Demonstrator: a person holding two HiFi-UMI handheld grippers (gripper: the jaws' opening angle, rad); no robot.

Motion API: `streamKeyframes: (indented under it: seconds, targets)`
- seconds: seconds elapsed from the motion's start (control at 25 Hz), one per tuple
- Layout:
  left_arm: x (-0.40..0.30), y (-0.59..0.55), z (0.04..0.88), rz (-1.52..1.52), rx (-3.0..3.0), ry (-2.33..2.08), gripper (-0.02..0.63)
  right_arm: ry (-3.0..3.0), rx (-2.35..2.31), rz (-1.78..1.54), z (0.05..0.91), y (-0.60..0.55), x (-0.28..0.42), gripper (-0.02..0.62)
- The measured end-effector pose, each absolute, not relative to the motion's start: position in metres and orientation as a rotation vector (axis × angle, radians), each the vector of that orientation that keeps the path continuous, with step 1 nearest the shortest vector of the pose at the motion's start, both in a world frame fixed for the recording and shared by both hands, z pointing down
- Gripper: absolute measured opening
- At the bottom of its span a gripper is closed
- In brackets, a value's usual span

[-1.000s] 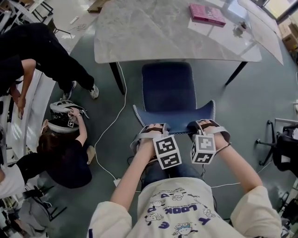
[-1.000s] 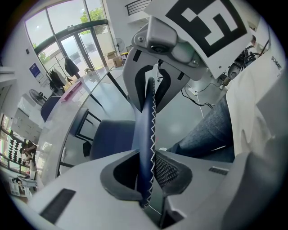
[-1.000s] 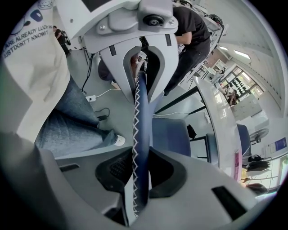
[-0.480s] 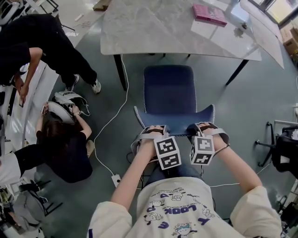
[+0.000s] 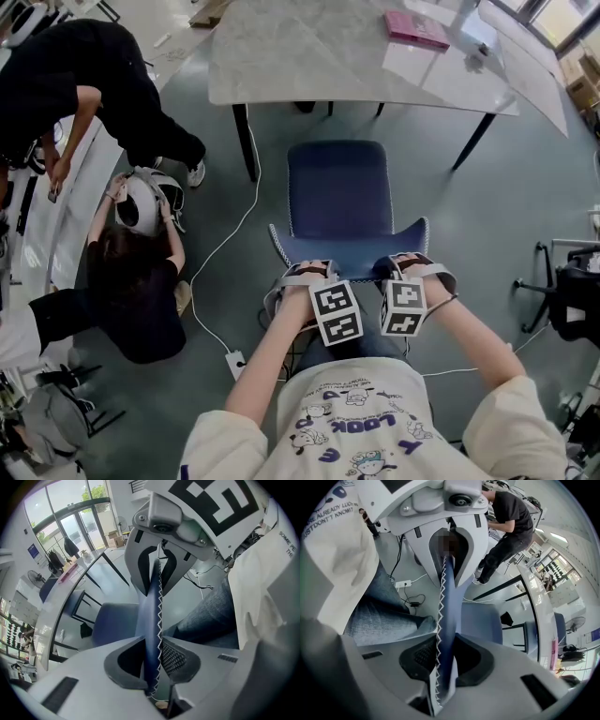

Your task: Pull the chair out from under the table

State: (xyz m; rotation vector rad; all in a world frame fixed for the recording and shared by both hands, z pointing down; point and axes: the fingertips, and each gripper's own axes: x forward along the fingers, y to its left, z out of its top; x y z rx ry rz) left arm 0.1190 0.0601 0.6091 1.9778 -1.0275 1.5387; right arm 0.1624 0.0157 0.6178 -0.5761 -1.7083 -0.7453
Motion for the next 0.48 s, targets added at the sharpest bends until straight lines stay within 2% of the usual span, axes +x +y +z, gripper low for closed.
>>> streamKeyframes:
  seconds: [0.48]
  targets:
    - [0.153,0.098,0.611,1.531,1.969,-1.019,0.09,-1.692,-0.591,-0.747,0.62,0.053,0.196,0.078]
